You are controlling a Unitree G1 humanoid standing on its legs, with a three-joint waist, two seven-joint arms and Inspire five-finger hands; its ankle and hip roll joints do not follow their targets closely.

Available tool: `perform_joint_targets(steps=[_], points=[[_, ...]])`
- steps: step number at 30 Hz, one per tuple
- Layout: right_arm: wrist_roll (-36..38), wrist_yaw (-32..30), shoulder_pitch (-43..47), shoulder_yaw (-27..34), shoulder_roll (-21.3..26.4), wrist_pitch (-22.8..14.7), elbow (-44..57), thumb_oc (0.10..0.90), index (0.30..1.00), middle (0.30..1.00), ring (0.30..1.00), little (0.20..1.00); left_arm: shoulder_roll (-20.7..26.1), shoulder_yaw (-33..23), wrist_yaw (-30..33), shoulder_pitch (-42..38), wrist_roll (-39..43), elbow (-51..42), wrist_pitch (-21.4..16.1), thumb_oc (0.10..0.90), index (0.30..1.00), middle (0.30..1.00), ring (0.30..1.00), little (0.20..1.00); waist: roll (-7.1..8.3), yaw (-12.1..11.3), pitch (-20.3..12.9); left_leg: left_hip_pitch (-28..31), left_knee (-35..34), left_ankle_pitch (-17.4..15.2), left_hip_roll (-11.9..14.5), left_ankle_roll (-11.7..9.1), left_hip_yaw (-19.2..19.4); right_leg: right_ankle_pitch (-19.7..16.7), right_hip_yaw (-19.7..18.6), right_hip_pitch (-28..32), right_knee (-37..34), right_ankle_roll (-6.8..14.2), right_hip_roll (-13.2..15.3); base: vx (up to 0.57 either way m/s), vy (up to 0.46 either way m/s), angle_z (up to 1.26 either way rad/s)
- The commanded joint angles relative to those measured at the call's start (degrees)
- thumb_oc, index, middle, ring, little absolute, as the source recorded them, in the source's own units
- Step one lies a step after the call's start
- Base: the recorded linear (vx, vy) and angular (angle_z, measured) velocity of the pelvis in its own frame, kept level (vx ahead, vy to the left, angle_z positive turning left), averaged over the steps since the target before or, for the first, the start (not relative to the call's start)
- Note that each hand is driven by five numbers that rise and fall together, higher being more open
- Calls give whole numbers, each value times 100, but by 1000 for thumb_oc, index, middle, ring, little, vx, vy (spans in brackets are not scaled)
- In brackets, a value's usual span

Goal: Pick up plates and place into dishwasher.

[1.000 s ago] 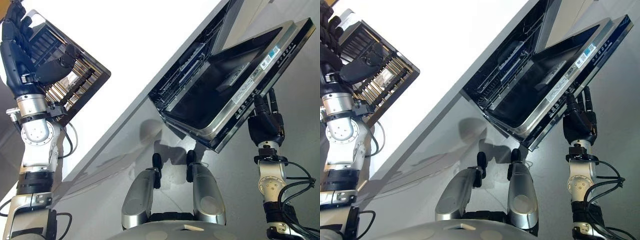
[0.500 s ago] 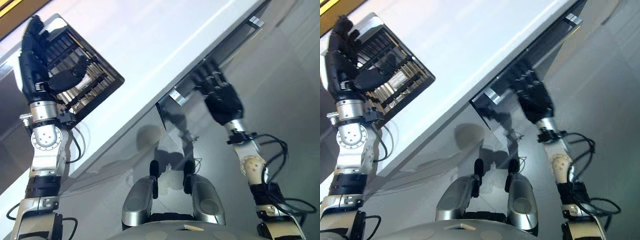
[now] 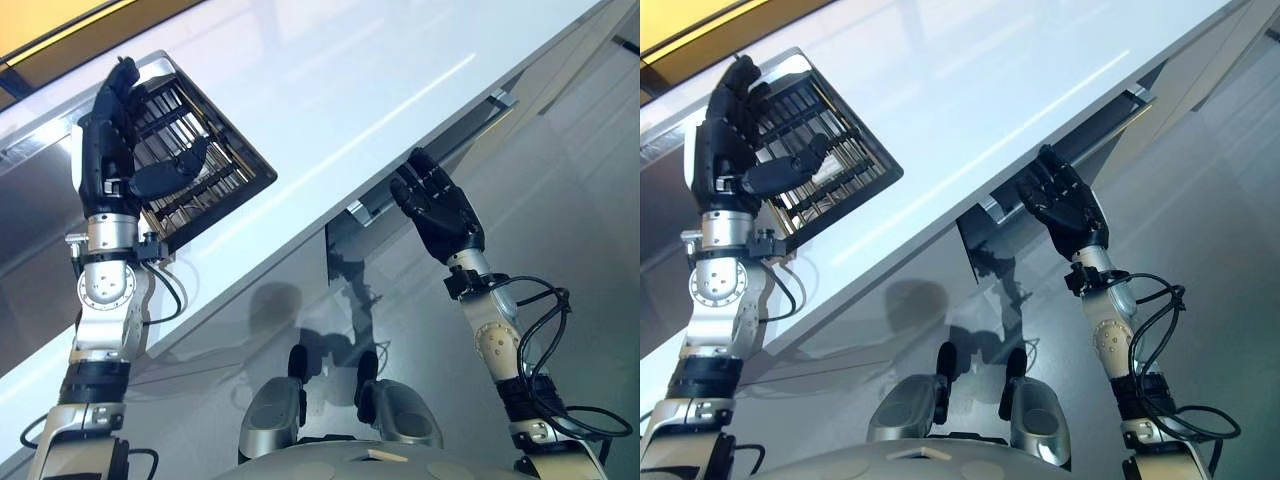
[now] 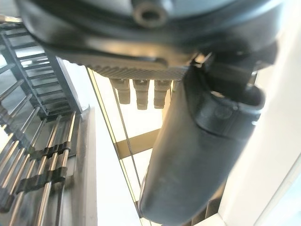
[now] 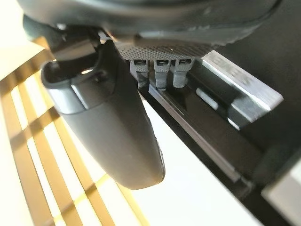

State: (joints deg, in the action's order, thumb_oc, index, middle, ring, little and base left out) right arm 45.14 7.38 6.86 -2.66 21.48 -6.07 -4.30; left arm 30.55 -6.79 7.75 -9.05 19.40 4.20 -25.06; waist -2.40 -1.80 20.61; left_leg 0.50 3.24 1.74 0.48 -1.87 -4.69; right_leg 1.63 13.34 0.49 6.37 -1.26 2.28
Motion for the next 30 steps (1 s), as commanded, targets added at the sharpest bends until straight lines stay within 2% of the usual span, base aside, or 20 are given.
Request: perform_joint_targets(steps=[1, 3, 8, 10, 14, 18, 20, 25, 30], points=[[-1088, -743, 455, 579, 27, -1759, 851, 800, 900, 900, 900, 900, 209, -210, 29, 162, 364, -712, -603, 800, 900, 900, 900, 900, 246, 56, -749, 562, -519, -421, -575, 587, 514, 139, -479, 266, -132, 513, -53, -55, 79, 7], [-1348, -1116, 259, 893, 158, -1887, 924, 800, 900, 900, 900, 900, 107, -288, -44, 238, 467, -846, -579, 800, 900, 900, 900, 900, 242, 163, -823, 618, -614, -405, -562, 578, 564, 117, -583, 275, -186, 531, -89, -35, 54, 7], [-1429, -1497, -94, 1444, 204, -1880, 902, 800, 900, 900, 900, 900, -57, -466, -353, 336, 741, -1002, -524, 800, 900, 900, 900, 900, 242, 357, -921, 695, -700, -414, -538, 553, 695, 103, -730, 288, -245, 550, -141, -34, 40, -9], [-1427, -1643, -225, 1659, 190, -1807, 718, 800, 900, 900, 900, 900, -115, -483, -515, 304, 869, -1016, -526, 800, 900, 900, 900, 900, 238, 460, -963, 730, -719, -437, -532, 547, 775, 103, -795, 299, -272, 558, -164, -36, 46, -15], [-1924, -2111, -404, 1825, 205, -1526, 157, 800, 900, 900, 900, 900, -139, -330, -550, 55, 1022, -998, -545, 800, 900, 900, 900, 900, 216, 609, -1048, 776, -785, -452, -521, 540, 915, 84, -876, 309, -341, 576, -196, -36, 37, -16], [-2558, -2407, -582, 1651, 173, -1005, -633, 800, 900, 900, 900, 900, -178, -79, -712, -260, 1292, -1001, -674, 800, 900, 900, 900, 900, 181, 728, -1110, 804, -808, -487, -506, 545, 1042, 78, -924, 302, -371, 590, -214, -31, 18, -15], [-2489, -2372, -657, 1519, 105, -811, -897, 800, 900, 900, 900, 900, -208, 12, -837, -398, 1426, -1085, -665, 800, 900, 900, 900, 900, 167, 778, -1126, 814, -810, -496, -497, 547, 1105, 80, -942, 296, -365, 594, -217, -18, 5, -15], [-2446, -2309, -806, 1098, -138, -615, -1872, 800, 900, 900, 900, 900, -326, 481, -1147, -898, 1675, -1275, -546, 800, 900, 900, 900, 900, 152, 878, -1171, 850, -821, -541, -476, 547, 1192, 77, -985, 296, -376, 605, -226, -5, -9, -6], [-2389, -2209, -886, 702, -246, -526, -2753, 800, 900, 900, 900, 900, -390, 859, -1108, -1310, 1665, -1305, -326, 800, 900, 900, 900, 900, 160, 929, -1219, 871, -824, -578, -464, 538, 1221, 60, -1003, 326, -434, 607, -241, 4, -35, -9]])
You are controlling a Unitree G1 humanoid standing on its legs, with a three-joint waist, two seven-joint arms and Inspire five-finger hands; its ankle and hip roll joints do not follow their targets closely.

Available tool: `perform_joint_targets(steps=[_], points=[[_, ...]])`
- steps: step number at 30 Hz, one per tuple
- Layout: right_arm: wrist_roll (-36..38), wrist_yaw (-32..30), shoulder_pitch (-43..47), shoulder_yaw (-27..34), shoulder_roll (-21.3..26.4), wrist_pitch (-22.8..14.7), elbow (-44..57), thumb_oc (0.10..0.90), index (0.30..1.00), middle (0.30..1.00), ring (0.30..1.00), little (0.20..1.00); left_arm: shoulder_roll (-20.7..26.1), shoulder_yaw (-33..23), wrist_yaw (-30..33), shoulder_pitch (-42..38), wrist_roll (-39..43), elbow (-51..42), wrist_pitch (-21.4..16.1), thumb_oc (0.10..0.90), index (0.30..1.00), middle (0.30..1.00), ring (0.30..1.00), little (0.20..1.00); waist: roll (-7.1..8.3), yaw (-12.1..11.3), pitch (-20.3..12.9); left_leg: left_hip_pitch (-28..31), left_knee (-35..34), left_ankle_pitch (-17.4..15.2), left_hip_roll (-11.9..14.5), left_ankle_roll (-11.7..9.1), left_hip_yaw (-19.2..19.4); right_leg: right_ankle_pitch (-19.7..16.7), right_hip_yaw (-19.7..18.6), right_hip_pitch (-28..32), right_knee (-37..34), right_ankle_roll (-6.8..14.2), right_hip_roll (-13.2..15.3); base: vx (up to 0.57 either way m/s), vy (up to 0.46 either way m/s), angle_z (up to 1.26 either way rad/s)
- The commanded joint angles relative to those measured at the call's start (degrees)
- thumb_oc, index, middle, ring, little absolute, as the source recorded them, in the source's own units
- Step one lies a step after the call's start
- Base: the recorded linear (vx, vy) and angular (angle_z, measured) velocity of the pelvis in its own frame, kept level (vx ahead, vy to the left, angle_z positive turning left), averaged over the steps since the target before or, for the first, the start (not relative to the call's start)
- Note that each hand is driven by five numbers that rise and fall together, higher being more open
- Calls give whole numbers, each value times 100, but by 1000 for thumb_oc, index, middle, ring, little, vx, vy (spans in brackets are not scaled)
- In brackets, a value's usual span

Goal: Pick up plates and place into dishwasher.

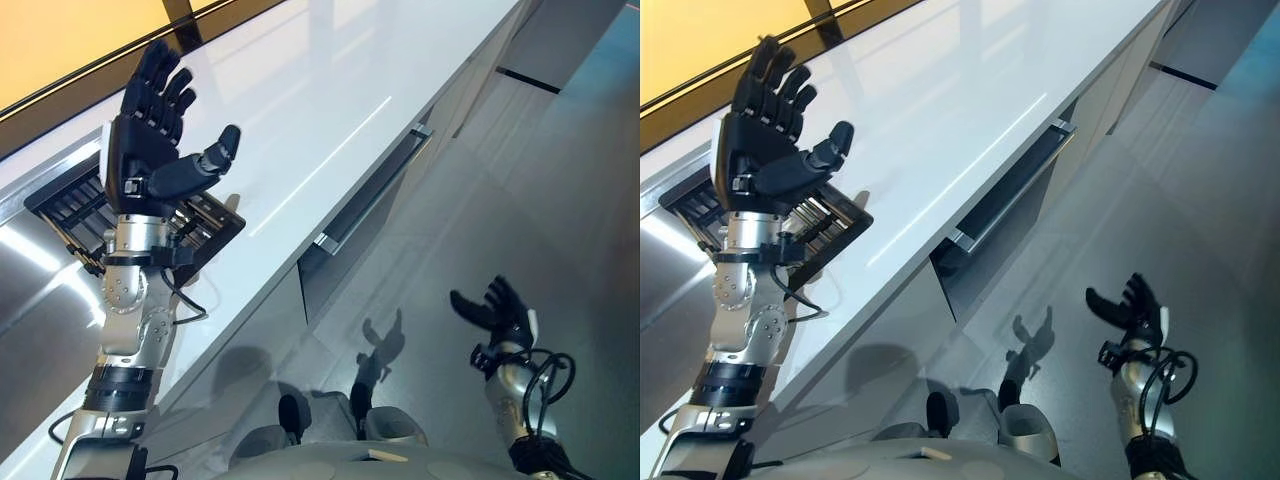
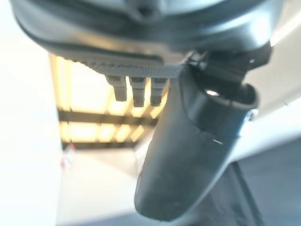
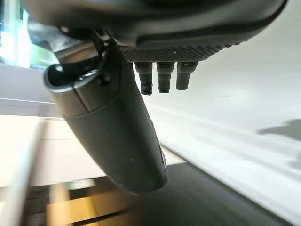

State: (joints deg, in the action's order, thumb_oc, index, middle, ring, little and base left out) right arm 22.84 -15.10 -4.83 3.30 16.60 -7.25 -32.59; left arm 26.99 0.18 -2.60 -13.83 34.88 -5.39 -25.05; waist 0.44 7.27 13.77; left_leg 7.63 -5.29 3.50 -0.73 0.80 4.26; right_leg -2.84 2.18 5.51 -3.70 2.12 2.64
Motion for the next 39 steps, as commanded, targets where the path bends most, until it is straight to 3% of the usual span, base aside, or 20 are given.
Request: perform_joint_targets(steps=[1, 7, 11, 15, 17, 20, 25, 31, 32, 36, 39], points=[[-173, 47, 275, 39, 212, -391, -82, 800, 900, 900, 900, 900, -42, 220, -90, -895, 147, -332, -286, 800, 900, 900, 900, 900, -125, 30, -544, 161, 29, -761, -341, 267, 331, 507, 111, -171, 565, 269, -280, 0, 0, 0], [-363, 190, 272, -327, 155, -45, -868, 800, 900, 900, 900, 900, -268, 685, -721, -1234, 1177, -366, 159, 800, 900, 900, 900, 900, -136, 65, -574, 189, 29, -771, -323, 257, 347, 501, 128, -139, 550, 260, -293, 0, 0, 0], [-417, 386, 424, -572, 149, -1, -1471, 800, 900, 900, 900, 900, -774, 1179, -1363, -1535, 2498, -341, 631, 800, 900, 900, 900, 900, -127, 124, -583, 215, 29, -782, -308, 265, 399, 502, 116, -128, 573, 252, -313, 0, 0, 0], [-314, 495, 535, -774, 137, -12, -1693, 800, 900, 900, 900, 900, -1415, 1656, -2016, -1711, 3603, -200, 1340, 800, 900, 900, 900, 900, -88, 214, -600, 208, 29, -792, -287, 273, 491, 478, 78, -149, 589, 266, -322, 8, -10, 0], [-155, 591, 592, -901, 113, -107, -1767, 800, 900, 900, 900, 900, -1974, 1995, -2355, -1776, 4527, 16, 2186, 800, 900, 900, 900, 900, -49, 316, -612, 193, 29, -800, -274, 282, 566, 451, -2, -183, 604, 272, -337, 31, -45, -4], [-56, 697, 627, -973, 79, -197, -1839, 800, 900, 900, 900, 900, -2452, 2234, -2475, -1767, 5247, 270, 2851, 800, 900, 900, 900, 900, -20, 419, -610, 194, 29, -819, -268, 292, 638, 427, -96, -211, 601, 273, -356, 18, -24, -14], [-125, 827, 532, -1090, 43, -238, -1786, 800, 900, 900, 900, 900, -2944, 2416, -2328, -1576, 6548, 657, 3535, 800, 900, 900, 900, 900, 40, 568, -647, 219, 29, -872, -262, 304, 790, 392, -215, -206, 536, 284, -379, 18, -20, -22], [-157, 792, 361, -1116, -29, -163, -1730, 800, 900, 900, 900, 900, -3091, 2651, -1913, -1189, 7315, 914, 4096, 800, 900, 900, 900, 900, 81, 603, -666, 216, 29, -897, -255, 308, 858, 370, -233, -221, 527, 296, -393, -3, -16, -9], [-172, 783, 313, -1092, -38, -138, -1711, 800, 900, 900, 900, 900, -3112, 2697, -1875, -1065, 7251, 1010, 4293, 800, 900, 900, 900, 900, 94, 595, -659, 211, 29, -895, -255, 311, 859, 361, -223, -227, 527, 293, -391, -16, -12, -8], [-160, 774, 237, -1034, -56, -145, -1733, 800, 900, 900, 900, 900, -3095, 2854, -1719, -680, 7119, 1300, 4501, 800, 900, 900, 900, 900, 108, 546, -661, 181, 29, -894, -251, 313, 852, 349, -206, -245, 528, 293, -391, -9, -6, -3], [-120, 818, 198, -965, -48, -172, -1772, 800, 900, 900, 900, 900, -3023, 2877, -1428, -404, 6703, 1652, 4408, 800, 900, 900, 900, 900, 135, 485, -646, 165, 29, -894, -246, 320, 834, 359, -179, -259, 550, 297, -391, -10, -9, 0]])
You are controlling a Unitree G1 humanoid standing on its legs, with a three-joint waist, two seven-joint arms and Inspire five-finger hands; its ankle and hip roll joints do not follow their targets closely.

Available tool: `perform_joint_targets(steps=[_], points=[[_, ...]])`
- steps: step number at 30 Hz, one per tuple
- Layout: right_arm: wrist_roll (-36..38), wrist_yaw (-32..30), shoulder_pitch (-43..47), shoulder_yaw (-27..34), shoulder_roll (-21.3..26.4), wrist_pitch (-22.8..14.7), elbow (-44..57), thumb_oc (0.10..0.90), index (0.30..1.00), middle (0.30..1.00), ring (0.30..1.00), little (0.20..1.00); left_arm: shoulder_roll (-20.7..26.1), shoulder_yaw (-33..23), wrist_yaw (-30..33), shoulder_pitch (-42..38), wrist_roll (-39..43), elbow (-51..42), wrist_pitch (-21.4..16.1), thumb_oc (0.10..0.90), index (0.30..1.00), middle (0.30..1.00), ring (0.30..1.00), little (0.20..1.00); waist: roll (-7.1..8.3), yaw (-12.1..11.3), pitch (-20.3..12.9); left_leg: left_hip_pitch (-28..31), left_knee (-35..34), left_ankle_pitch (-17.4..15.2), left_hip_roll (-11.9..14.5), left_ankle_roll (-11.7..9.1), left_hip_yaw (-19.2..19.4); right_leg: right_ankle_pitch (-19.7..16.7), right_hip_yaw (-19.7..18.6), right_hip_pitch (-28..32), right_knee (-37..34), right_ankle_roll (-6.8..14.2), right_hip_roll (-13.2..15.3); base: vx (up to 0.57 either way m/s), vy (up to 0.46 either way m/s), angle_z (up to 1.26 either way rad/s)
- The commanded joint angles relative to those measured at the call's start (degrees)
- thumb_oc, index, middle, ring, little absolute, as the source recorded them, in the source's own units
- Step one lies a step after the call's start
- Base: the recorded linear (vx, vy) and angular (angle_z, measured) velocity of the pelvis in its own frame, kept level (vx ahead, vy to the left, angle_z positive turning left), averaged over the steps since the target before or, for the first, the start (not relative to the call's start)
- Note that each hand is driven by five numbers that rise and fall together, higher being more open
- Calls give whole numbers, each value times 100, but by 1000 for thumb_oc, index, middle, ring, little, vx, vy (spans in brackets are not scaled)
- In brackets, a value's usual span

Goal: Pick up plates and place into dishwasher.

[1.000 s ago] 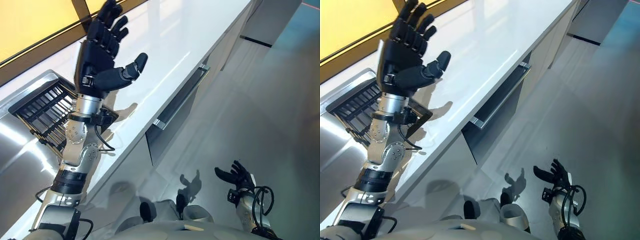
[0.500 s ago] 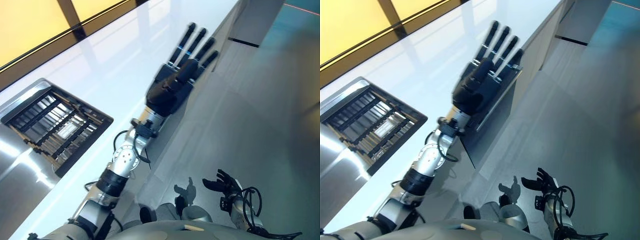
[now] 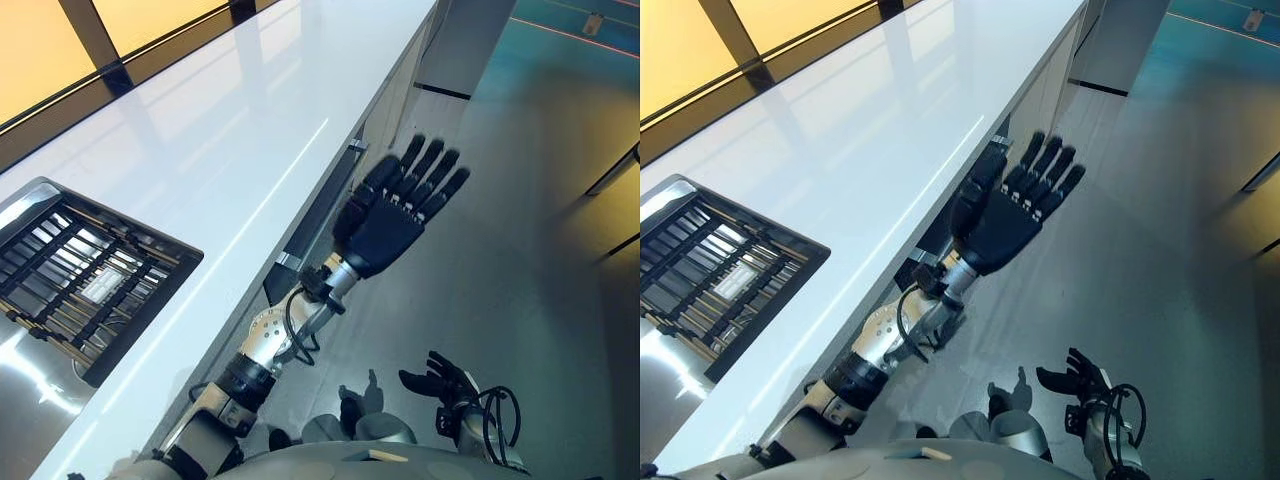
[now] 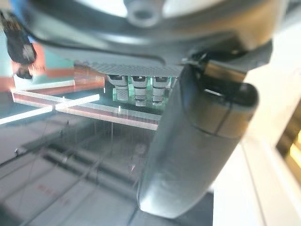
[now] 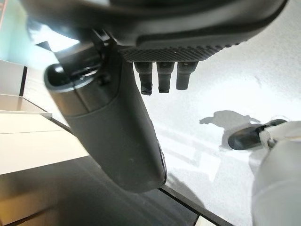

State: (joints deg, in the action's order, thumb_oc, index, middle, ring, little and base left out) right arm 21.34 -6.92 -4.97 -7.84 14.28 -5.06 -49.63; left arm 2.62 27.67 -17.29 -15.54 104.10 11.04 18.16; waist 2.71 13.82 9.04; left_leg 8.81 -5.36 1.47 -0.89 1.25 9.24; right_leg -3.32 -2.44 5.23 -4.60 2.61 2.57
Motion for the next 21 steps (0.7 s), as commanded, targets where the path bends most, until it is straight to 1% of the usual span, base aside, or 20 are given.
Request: perform_joint_targets(steps=[1, 3, 4, 5, 6, 7, 8, 9, 11, 12, 13, 14, 16, 17, 18, 19, 21], points=[[34, -15, 193, 155, 169, -373, -31, 800, 900, 900, 900, 900, -564, 144, 274, -130, -362, 188, -96, 800, 900, 900, 900, 900, -84, -195, -163, 35, 36, -688, -228, 279, 330, 404, 297, -235, 637, 255, -383, -36, -26, 0], [62, -39, 165, 173, 143, -369, 15, 800, 900, 900, 900, 900, -530, 99, 406, 78, -871, 588, -274, 800, 900, 900, 900, 900, -64, -250, -146, 19, 36, -683, -224, 285, 307, 397, 326, -238, 627, 264, -381, -43, -38, 1], [93, -44, 159, 188, 127, -355, 45, 800, 900, 900, 900, 900, -492, 63, 269, 257, -1599, 935, -415, 800, 900, 900, 900, 900, -48, -303, -120, 10, 36, -674, -223, 288, 282, 395, 354, -240, 629, 269, -384, -45, -42, 2], [99, -45, 160, 188, 121, -355, 46, 800, 900, 900, 900, 900, -475, 70, 274, 338, -1773, 1051, -466, 800, 900, 900, 900, 900, -44, -326, -113, 2, 36, -667, -220, 285, 279, 393, 369, -244, 628, 268, -382, -54, -46, 4], [106, -42, 173, 191, 96, -355, 17, 800, 900, 900, 900, 900, -419, 7, 209, 476, -2204, 1337, -534, 800, 900, 900, 900, 900, -35, -378, -94, -6, 36, -670, -212, 287, 267, 399, 409, -243, 630, 273, -384, -35, -28, 5], [106, -46, 175, 188, 89, -353, 14, 800, 900, 900, 900, 900, -414, -12, 194, 501, -2348, 1392, -551, 800, 900, 900, 900, 900, -34, -388, -90, -8, 36, -670, -211, 288, 263, 400, 417, -243, 631, 274, -385, -40, -36, 4], [127, -57, 189, 182, 86, -306, 26, 800, 900, 900, 900, 900, -334, -47, 97, 570, -2900, 1610, -676, 800, 900, 900, 900, 900, -25, -432, -69, -20, 36, -653, -205, 287, 242, 392, 455, -246, 630, 270, -384, 0, 0, 0], [140, -62, 192, 180, 83, -300, 25, 800, 900, 900, 900, 900, -292, -39, 84, 589, -3020, 1670, -712, 800, 900, 900, 900, 900, -23, -444, -66, -25, 36, -647, -201, 285, 240, 388, 466, -247, 627, 271, -384, -29, -35, 4], [156, -43, 197, 177, 84, -238, 58, 800, 900, 900, 900, 900, -109, -93, 38, 691, -3708, 2063, -930, 800, 900, 900, 900, 900, -19, -503, -42, -46, 36, -617, -186, 277, 207, 362, 497, -249, 605, 278, -381, -22, -31, 10], [146, -39, 198, 173, 79, -230, 58, 800, 900, 900, 900, 900, -88, -109, 15, 699, -3806, 2134, -961, 800, 900, 900, 900, 900, -20, -509, -38, -48, 36, -612, -186, 276, 198, 356, 492, -249, 599, 280, -382, -18, -30, 8], [133, -3, 212, 163, 79, -226, 23, 800, 900, 900, 900, 900, 13, -176, -14, 718, -4217, 2394, -1140, 800, 900, 900, 900, 900, -28, -542, -28, -54, 36, -601, -182, 271, 178, 357, 507, -252, 595, 278, -381, -10, -18, 3], [135, 7, 218, 163, 80, -228, 9, 800, 900, 900, 900, 900, 35, -196, -9, 720, -4286, 2443, -1152, 800, 900, 900, 900, 900, -30, -549, -25, -55, 36, -601, -182, 271, 174, 363, 513, -252, 597, 277, -380, -15, -19, 6], [147, 128, 240, 159, 90, -160, 29, 800, 900, 900, 900, 900, 213, -317, 82, 728, -4865, 2632, -1374, 800, 900, 900, 900, 900, -56, -596, 4, -60, 36, -577, -179, 266, 179, 378, 567, -260, 616, 270, -376, -18, -9, 6], [171, 176, 245, 147, 88, -112, 59, 800, 900, 900, 900, 900, 300, -369, 199, 758, -5007, 2683, -1397, 800, 900, 900, 900, 900, -69, -620, 21, -61, 47, -570, -180, 262, 172, 395, 603, -254, 626, 261, -370, -15, -7, 8], [280, 302, 246, 140, 78, -18, 83, 800, 900, 900, 900, 900, 391, -447, 308, 778, -5382, 2753, -1470, 800, 900, 900, 900, 900, -82, -648, 32, -57, 54, -573, -186, 259, 164, 414, 640, -242, 627, 253, -368, -7, -6, 7], [415, 501, 251, 144, 74, 94, 86, 800, 900, 900, 900, 900, 497, -524, 296, 775, -5858, 2834, -1533, 800, 900, 900, 900, 900, -99, -678, 48, -57, 62, -567, -193, 257, 154, 432, 681, -229, 626, 239, -362, -4, -5, 5], [566, 847, 243, 151, 69, 298, 48, 800, 900, 900, 900, 900, 685, -529, 234, 821, -6510, 2932, -1614, 800, 900, 900, 900, 900, -138, -725, 62, -64, 72, -549, -197, 238, 126, 465, 749, -212, 624, 212, -358, -1, -3, 5]])
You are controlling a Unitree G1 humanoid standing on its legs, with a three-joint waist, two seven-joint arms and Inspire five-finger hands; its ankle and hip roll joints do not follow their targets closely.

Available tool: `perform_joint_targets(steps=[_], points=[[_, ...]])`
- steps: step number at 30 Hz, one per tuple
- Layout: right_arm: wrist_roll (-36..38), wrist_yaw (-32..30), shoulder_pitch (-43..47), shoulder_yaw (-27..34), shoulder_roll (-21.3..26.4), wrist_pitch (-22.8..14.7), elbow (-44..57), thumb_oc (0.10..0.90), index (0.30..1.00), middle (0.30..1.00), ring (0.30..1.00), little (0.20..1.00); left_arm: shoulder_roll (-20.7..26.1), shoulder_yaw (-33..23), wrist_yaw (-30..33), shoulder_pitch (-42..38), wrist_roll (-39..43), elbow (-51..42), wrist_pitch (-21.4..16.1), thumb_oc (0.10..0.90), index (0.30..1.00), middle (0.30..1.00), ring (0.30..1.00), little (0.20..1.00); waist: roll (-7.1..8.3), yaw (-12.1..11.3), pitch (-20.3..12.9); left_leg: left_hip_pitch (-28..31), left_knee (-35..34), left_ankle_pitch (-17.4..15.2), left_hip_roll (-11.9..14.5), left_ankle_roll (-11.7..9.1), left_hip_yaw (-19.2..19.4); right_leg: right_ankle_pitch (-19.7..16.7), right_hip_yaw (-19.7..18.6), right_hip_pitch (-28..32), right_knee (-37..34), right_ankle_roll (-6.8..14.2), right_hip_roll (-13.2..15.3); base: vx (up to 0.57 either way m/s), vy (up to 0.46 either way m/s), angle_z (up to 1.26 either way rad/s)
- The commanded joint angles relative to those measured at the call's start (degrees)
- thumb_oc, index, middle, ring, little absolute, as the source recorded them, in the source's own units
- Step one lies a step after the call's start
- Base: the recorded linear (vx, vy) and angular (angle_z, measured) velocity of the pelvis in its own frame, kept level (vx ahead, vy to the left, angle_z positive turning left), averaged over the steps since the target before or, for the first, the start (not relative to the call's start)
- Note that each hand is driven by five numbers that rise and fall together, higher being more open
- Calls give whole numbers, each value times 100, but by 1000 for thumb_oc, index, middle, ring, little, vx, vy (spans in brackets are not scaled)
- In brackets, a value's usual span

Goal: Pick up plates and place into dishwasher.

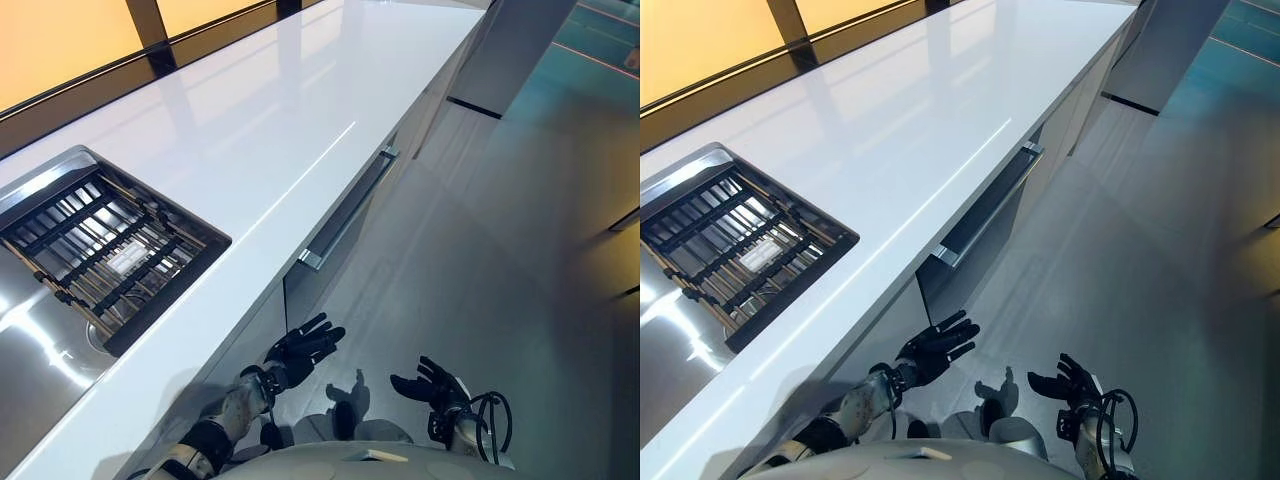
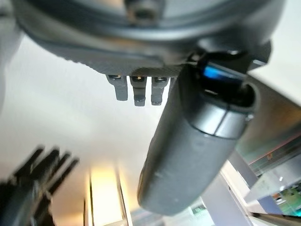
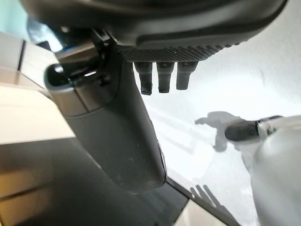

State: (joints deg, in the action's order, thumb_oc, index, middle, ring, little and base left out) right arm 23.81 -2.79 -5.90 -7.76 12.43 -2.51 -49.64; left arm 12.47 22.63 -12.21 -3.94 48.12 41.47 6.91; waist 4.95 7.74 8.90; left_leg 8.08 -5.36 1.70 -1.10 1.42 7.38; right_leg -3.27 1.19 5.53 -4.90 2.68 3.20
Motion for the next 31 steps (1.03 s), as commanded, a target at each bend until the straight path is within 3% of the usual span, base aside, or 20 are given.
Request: perform_joint_targets(steps=[1, 9, 18, 31], points=[[400, 661, 341, 173, 271, 188, -28, 800, 900, 900, 900, 900, -206, -60, -328, -295, -1141, -44, -506, 800, 900, 900, 900, 900, -390, -148, 77, 11, 70, -560, -178, 208, 284, 474, 426, -223, 643, 190, -419, 8, -3, 13], [838, 1843, 395, 388, 313, 796, -910, 800, 900, 900, 900, 900, 195, -611, -578, 54, -2260, 989, -593, 800, 900, 900, 900, 900, -539, -397, 28, 62, 36, -475, -201, 82, -79, 605, 747, 29, 521, 82, -437, 45, -15, 19], [1031, 1915, 477, 448, 170, 855, -1407, 800, 900, 900, 900, 900, 63, -1193, -476, 446, -2009, 1815, -555, 800, 900, 900, 900, 900, -608, -613, -4, 51, 36, -441, -233, 5, -358, 701, 1053, 199, 407, -10, -429, 27, 2, 19], [744, 1999, 460, 398, 162, 896, -1578, 800, 900, 900, 900, 900, -12, -1620, -592, 640, -1572, 2028, -603, 800, 900, 900, 900, 900, -609, -733, 113, 15, 73, -414, -262, 18, -451, 816, 1208, 208, 532, -74, -374, 1, 11, 8]])
